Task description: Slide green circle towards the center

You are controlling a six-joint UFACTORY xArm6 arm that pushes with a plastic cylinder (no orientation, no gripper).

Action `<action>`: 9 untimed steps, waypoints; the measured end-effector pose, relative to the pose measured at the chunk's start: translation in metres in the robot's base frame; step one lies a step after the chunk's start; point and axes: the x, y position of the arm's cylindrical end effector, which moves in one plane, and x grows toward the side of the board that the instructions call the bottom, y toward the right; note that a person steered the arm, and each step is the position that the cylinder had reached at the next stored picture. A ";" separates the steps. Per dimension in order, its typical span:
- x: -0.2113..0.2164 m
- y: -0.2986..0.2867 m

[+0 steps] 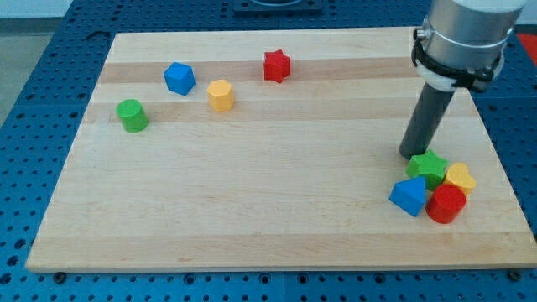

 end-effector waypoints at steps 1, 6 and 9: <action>0.001 0.000; -0.018 -0.146; -0.025 -0.481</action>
